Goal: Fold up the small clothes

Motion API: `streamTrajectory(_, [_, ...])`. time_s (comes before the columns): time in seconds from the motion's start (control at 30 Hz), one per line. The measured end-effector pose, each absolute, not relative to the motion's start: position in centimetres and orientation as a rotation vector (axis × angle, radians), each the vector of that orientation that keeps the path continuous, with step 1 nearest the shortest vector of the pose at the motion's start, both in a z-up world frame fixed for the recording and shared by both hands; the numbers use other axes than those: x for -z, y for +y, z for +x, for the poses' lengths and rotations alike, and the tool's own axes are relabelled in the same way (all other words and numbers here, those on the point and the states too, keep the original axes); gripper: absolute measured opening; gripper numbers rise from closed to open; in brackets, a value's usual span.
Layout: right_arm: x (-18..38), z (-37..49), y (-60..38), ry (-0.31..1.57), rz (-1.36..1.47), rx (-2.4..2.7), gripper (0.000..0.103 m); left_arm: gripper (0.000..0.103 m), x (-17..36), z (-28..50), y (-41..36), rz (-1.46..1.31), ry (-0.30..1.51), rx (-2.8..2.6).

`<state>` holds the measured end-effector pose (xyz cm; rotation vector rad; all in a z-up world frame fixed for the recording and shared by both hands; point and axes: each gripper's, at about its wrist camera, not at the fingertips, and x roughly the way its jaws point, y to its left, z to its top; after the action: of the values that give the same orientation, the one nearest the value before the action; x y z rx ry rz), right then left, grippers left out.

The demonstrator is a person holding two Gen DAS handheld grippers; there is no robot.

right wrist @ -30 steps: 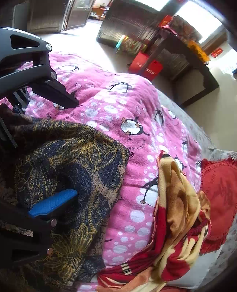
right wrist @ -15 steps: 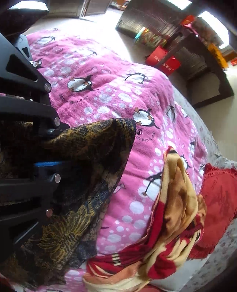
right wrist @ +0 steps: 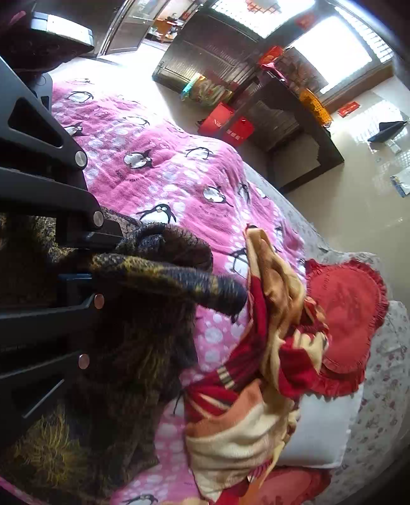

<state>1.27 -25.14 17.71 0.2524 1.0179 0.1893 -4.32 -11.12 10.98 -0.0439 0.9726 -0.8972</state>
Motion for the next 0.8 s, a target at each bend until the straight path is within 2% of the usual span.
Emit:
streamTrajectory(0.17, [-20.7,-2.4,-31.1,0.953,0.271,-0.123,0.009,0.016,-14.4,-6.9,-16.9,0.026,0.906,1.052])
streamTrajectory(0.33, [-21.5,-6.8,-38.2,0.937,0.301,-0.002,0.009,0.016,-14.5,-9.4,-23.6,0.095,0.917,1.161])
streamTrajectory(0.5, [-19.7,-10.4,-44.3,0.958,0.344,0.101,0.009,0.016,-12.1,-12.2,-29.2,0.173,0.96,1.217])
streamTrajectory(0.67, [-15.7,-12.0,-48.3,1.012,0.363,0.227,0.009,0.016,-10.3,-13.7,-31.6,0.217,1.04,1.268])
streamTrajectory(0.73, [-14.0,-12.2,-49.4,1.012,0.418,0.242,0.01,0.024,-10.8,-13.9,-31.2,0.247,1.056,1.271])
streamTrajectory(0.77, [-13.9,-12.7,-49.8,0.988,0.458,0.237,0.014,0.027,-11.3,-13.9,-30.2,0.256,1.047,1.276])
streamTrajectory(0.8, [-14.2,-13.3,-50.3,0.967,0.496,0.241,0.025,0.034,-11.8,-14.1,-28.8,0.263,1.02,1.275])
